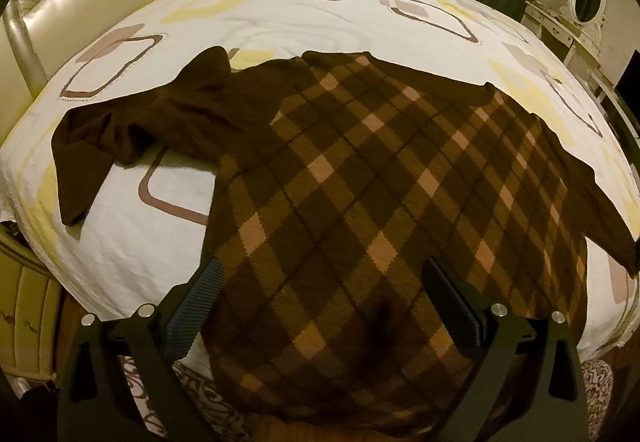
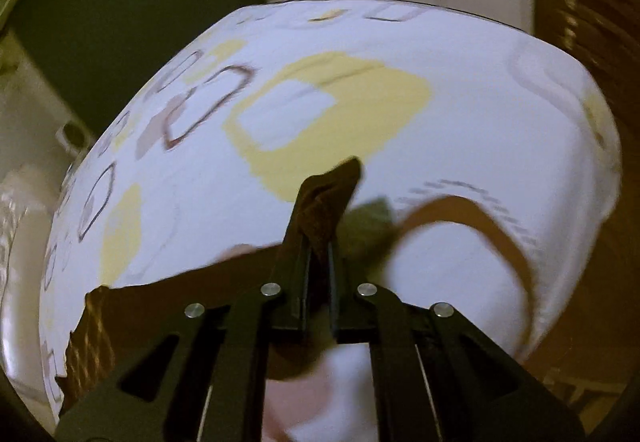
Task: Fold small clothes
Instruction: 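Grasp the cuff of the sleeve nearest the right tool with the right tool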
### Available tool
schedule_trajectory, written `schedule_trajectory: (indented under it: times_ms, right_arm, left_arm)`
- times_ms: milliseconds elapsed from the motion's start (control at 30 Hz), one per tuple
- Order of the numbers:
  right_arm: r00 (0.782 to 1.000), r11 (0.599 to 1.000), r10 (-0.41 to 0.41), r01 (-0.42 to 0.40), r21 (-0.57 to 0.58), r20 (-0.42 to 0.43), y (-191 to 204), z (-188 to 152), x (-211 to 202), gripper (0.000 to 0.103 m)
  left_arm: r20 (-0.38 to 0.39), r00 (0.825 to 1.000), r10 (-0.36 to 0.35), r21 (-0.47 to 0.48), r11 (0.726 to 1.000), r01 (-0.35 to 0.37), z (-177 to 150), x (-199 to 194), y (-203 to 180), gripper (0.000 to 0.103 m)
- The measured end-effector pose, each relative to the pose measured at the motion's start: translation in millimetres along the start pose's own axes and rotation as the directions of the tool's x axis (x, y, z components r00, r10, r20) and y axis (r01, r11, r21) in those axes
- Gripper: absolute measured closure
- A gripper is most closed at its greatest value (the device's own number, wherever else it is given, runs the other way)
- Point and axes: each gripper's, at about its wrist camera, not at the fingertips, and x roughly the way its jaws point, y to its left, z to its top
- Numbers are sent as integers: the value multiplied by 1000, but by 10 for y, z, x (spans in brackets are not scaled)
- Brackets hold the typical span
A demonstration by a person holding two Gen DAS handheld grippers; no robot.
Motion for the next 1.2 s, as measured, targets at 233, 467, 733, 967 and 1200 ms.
schedule_trajectory:
  times_ms: [233, 467, 733, 967, 1200]
  right_arm:
    - [995, 976, 78, -64, 210, -63, -715, -163, 134, 94]
    - [975, 908, 220, -209, 363, 10, -952, -191, 118, 52]
    - [988, 937, 152, -136, 322, -23, -946, -190, 226, 99]
    - [992, 933, 129, -124, 339, 8, -1063, -244, 188, 99]
    - [993, 932, 121, -114, 344, 3, -1070, -255, 162, 99]
  left_arm:
    - [-7, 1000, 4, 16, 1000, -4, -32, 13, -82, 4]
    - [0, 1000, 9, 20, 1000, -9, -34, 17, -106, 4]
    - [-6, 1000, 16, 11, 1000, -16, -29, 43, -67, 4]
    - [10, 999, 30, 14, 999, -30, -5, 22, 10, 4]
    - [37, 998, 45, -5, 999, -45, 68, 0, 188, 4]
